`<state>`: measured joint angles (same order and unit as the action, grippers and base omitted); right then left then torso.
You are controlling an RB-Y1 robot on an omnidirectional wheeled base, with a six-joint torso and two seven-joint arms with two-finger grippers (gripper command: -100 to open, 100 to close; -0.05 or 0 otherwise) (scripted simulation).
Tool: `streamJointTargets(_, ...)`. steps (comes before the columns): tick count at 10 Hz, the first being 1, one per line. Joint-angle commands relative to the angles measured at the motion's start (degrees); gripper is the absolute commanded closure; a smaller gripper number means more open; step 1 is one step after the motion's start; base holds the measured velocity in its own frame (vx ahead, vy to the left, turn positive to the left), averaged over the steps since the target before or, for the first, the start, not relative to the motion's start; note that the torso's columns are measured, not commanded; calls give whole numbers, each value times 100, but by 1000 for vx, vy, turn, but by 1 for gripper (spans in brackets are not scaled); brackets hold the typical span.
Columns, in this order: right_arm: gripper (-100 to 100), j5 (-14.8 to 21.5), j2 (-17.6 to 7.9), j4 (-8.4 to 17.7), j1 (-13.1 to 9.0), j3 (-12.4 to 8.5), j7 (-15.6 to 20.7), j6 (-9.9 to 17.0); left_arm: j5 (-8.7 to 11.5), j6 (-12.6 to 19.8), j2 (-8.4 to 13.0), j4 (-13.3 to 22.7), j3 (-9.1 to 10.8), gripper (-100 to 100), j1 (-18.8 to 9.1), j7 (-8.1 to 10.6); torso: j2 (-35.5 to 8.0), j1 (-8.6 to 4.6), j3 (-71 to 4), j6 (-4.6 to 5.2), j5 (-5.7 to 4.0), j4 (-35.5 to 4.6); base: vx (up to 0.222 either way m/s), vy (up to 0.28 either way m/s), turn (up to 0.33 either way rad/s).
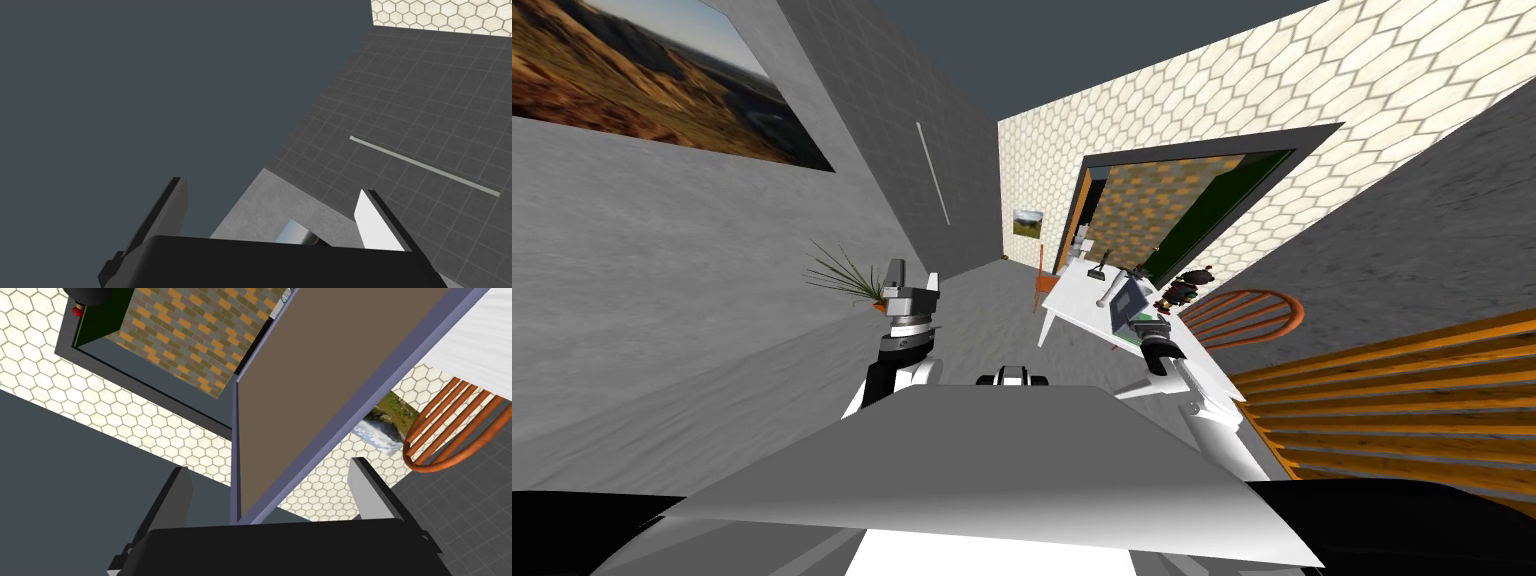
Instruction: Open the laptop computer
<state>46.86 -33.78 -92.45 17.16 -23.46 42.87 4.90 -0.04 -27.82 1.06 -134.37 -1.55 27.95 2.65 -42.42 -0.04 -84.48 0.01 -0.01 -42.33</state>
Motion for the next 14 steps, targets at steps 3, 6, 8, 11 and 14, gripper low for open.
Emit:
streamJointTargets(3,-100,126,-263,288,-96,-97,212,196,0,0,1,0,1,0,0,0,4,-21,-4,0,-4,2,63,78,8)
streamJointTargets(6,100,-14,-148,339,-224,-110,58,135,0,0,1,0,2,0,0,0,2,-1,-2,-3,-3,3,8,-20,-14)
streamJointTargets(8,100,-272,-65,452,-403,-137,-200,57,0,0,2,1,2,0,-2,0,4,-21,-2,8,-11,8,-81,-78,2)
streamJointTargets(11,100,-616,46,603,-641,-173,-544,-47,0,1,2,1,2,0,-2,0,8,-20,-4,23,-10,7,-87,-83,-26)
streamJointTargets(14,100,-771,254,706,-787,-211,-703,-248,0,0,1,1,1,0,-1,0,41,-19,-24,10,-12,18,-34,-56,-37)
